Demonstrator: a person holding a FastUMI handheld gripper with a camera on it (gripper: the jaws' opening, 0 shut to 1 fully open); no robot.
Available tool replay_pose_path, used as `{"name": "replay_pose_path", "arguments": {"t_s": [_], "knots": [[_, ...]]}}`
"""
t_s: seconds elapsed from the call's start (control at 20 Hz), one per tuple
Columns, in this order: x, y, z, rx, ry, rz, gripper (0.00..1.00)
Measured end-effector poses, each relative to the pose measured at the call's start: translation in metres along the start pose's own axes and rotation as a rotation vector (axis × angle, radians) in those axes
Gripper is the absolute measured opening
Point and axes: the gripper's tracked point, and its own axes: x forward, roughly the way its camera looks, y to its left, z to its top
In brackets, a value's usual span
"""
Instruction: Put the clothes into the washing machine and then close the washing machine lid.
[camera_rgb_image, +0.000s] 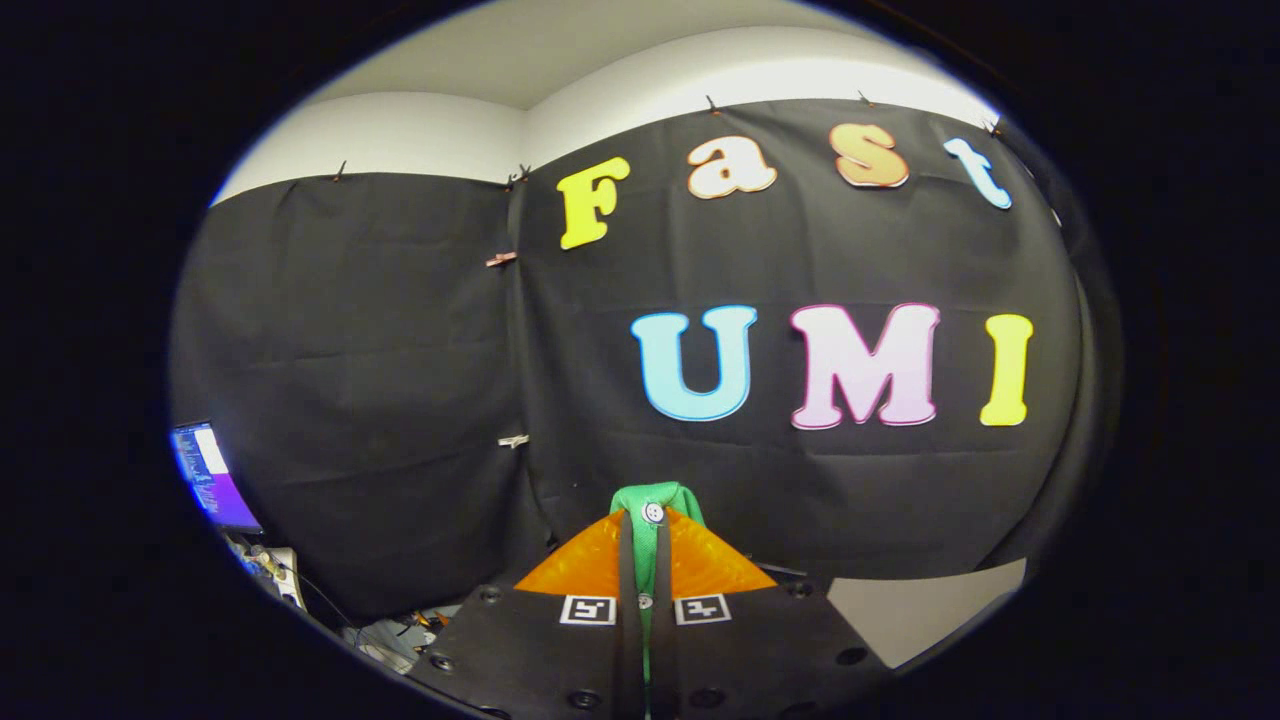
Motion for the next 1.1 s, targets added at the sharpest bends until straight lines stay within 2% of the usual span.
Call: {"name": "replay_pose_path", "arguments": {"t_s": [0.3,0.5,0.8,1.1], "knots": [[0.076,-0.004,-0.088,0.053,0.166,0.030,0.07],[0.125,-0.011,-0.167,0.056,0.313,0.052,0.07],[0.166,-0.038,-0.263,0.040,0.463,0.039,0.07],[0.186,-0.059,-0.328,0.069,0.603,-0.001,0.07]]}}
